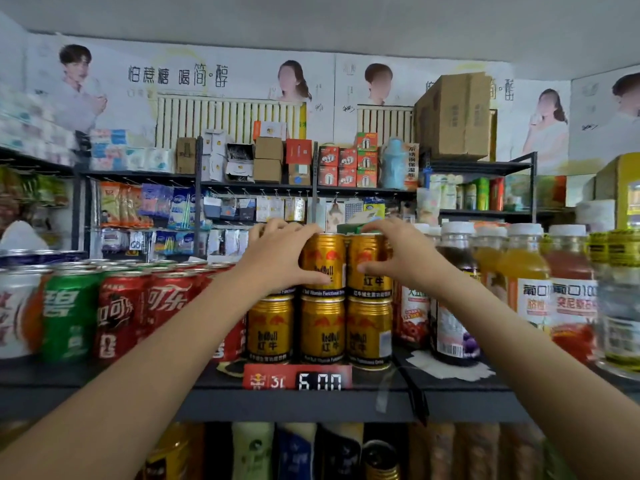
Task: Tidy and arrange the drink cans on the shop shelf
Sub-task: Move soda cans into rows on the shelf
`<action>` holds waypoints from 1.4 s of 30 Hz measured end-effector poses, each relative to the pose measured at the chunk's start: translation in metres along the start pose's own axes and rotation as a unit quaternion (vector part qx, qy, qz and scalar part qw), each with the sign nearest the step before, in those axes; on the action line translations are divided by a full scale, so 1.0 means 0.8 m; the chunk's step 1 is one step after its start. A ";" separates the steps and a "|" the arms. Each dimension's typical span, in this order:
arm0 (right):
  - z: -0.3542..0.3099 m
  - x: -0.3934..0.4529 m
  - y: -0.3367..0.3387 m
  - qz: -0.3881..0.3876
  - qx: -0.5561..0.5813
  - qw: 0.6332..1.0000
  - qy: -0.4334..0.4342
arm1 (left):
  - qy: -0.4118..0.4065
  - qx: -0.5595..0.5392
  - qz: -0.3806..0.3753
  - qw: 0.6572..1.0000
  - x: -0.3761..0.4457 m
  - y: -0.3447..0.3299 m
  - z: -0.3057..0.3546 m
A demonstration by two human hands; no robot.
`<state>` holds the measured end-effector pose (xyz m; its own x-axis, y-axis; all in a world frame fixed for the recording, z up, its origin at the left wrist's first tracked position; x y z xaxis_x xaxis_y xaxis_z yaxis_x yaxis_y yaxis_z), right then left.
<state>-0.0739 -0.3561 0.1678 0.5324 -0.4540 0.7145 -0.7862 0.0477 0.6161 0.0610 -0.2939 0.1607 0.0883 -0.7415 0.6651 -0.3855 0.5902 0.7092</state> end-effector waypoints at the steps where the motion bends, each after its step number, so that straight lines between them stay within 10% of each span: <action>1: 0.004 -0.011 0.010 0.047 0.038 0.998 -0.002 | 0.010 -0.009 0.041 0.999 -0.006 0.005 -0.002; 5: 0.056 -0.076 0.015 0.193 0.181 0.960 -0.086 | 0.124 -0.096 0.225 0.961 -0.073 0.003 -0.013; 17: 0.085 -0.089 -0.068 0.107 0.368 0.906 -0.179 | 0.171 0.001 0.222 0.960 -0.100 -0.050 0.016; 38: 0.086 -0.090 -0.062 0.168 0.231 0.935 -0.209 | 0.219 0.001 0.260 0.940 -0.101 -0.040 0.022; 42: 0.034 -0.095 -0.025 0.285 0.135 0.945 -0.088 | 0.244 -0.068 0.278 0.927 -0.114 -0.025 -0.006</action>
<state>-0.1073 -0.3466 0.0919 -0.0436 -0.5642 0.8245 -0.9935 0.1116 0.0239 0.0651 -0.2370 0.0869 0.3289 -0.0978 0.9393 -0.3802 0.8967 0.2265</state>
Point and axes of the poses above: each hand's wrist, its own x-axis towards the middle knuckle, its own y-axis out of the back of the hand, z = x × y, the point moved 9 cm from there along x, towards the middle knuckle, and after that the axes turned 15 degrees about x, right-handed, at the moved point
